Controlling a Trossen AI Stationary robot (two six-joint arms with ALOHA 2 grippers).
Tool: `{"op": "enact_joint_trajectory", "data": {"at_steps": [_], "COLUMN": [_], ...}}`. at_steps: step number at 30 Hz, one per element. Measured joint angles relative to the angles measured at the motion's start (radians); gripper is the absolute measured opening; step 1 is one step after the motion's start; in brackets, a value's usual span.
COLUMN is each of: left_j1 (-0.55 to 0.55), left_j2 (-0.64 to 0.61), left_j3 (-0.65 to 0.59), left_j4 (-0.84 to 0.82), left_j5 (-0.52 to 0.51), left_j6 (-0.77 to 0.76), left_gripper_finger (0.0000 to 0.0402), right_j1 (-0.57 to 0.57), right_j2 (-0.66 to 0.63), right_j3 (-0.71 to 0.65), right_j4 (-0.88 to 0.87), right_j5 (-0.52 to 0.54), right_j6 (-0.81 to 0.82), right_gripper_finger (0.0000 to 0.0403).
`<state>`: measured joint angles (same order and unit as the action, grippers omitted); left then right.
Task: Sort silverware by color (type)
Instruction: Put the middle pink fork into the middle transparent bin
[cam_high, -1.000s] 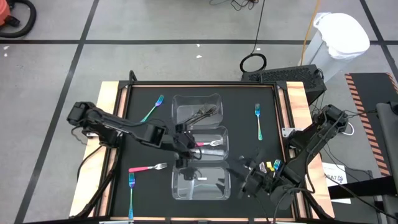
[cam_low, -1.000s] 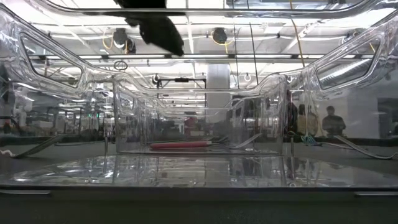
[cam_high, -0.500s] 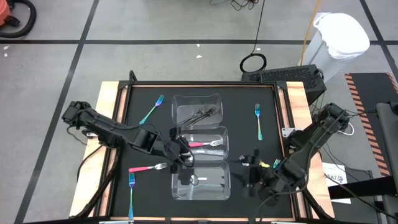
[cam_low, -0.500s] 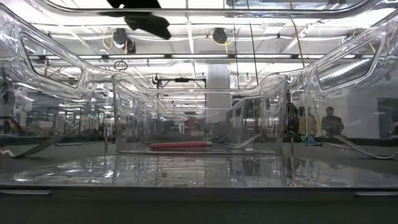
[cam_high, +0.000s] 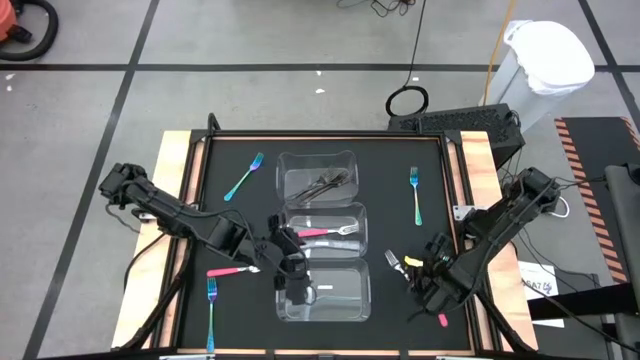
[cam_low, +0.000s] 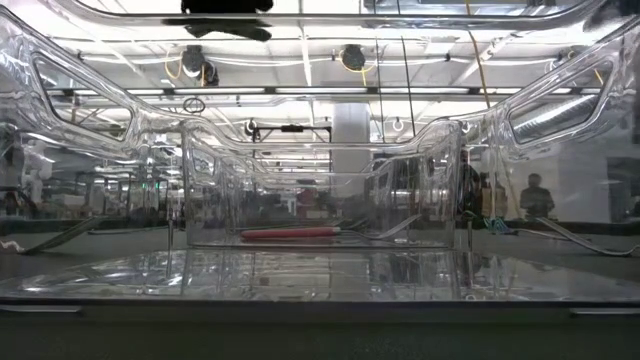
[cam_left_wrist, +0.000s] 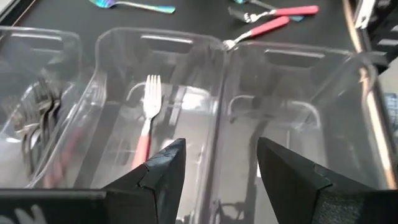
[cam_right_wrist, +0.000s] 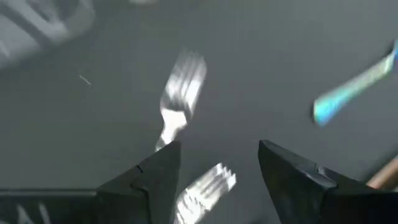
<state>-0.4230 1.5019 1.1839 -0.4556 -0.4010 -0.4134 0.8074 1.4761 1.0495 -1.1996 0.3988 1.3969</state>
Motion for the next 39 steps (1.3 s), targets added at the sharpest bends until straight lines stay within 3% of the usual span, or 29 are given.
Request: {"op": "enact_joint_trajectory", "data": {"at_steps": [5,13,19,27,34,39], "left_j1": [0.002,0.002,0.004,0.005,0.004,0.004], "left_j2": [0.000,0.000,0.000,0.000,0.000,0.000], "left_j3": [0.000,0.000,0.000,0.000,0.000,0.000], "left_j4": [0.065,0.083,0.084,0.080,0.080,0.080], "left_j5": [-0.002,-0.002,-0.001,-0.001,-0.001,-0.001], "left_j6": [0.000,0.000,0.010,0.010,0.009,0.008], "left_gripper_finger": [0.0198,0.0198,0.0198,0.0198,0.0198,0.0198], "right_j1": [-0.019,-0.042,-0.083,-0.163,-0.234,-0.276], "right_j2": [0.000,0.000,0.047,0.120,0.203,0.211], "right_j3": [-0.072,-0.099,-0.100,-0.100,-0.095,-0.097], "right_j4": [0.071,0.201,0.232,0.296,0.318,0.361], "right_j5": [-0.122,-0.139,-0.146,-0.262,-0.390,-0.421], "right_j6": [0.066,0.058,-0.003,-0.078,-0.137,-0.190], "right_gripper_finger": [0.0212,0.0217,0.0247,0.0270,0.0242,0.0178]}}
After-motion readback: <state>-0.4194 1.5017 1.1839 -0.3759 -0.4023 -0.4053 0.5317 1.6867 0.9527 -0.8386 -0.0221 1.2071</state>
